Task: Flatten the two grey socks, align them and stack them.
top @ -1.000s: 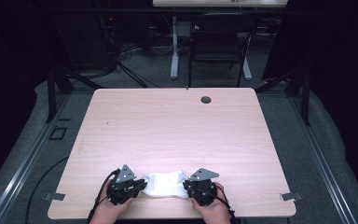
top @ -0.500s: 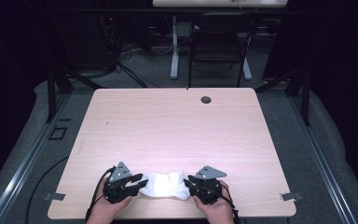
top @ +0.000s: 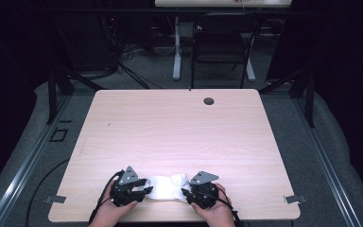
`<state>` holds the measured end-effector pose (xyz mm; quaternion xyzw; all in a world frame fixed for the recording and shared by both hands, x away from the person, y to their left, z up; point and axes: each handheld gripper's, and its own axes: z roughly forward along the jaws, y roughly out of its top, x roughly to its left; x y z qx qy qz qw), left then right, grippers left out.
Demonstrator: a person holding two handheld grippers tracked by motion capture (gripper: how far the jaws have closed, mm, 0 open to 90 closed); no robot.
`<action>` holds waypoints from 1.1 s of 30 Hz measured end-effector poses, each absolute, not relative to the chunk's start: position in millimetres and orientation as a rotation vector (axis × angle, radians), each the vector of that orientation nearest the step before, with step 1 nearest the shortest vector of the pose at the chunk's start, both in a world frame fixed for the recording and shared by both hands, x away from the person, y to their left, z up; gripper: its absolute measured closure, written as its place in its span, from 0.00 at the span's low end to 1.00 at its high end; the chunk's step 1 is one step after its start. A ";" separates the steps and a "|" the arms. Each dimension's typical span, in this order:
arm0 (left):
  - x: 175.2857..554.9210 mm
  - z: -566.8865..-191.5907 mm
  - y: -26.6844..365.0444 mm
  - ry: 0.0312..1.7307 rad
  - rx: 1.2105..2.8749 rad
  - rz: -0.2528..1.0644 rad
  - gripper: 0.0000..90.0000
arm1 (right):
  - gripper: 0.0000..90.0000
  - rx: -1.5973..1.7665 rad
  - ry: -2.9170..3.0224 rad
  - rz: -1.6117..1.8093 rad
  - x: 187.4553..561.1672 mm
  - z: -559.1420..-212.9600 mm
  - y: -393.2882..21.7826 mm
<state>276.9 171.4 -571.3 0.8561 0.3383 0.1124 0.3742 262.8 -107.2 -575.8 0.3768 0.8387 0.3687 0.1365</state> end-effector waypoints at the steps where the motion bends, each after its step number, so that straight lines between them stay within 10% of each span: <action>1: 276.8 -571.8 171.0 0.868 2.194 0.287 0.64 | 0.67 1.097 2.430 1.059 262.4 -575.8 -107.6; 33: 315.5 -579.4 162.2 0.945 2.133 0.280 0.63 | 0.70 1.216 2.368 1.096 303.7 -577.4 -114.5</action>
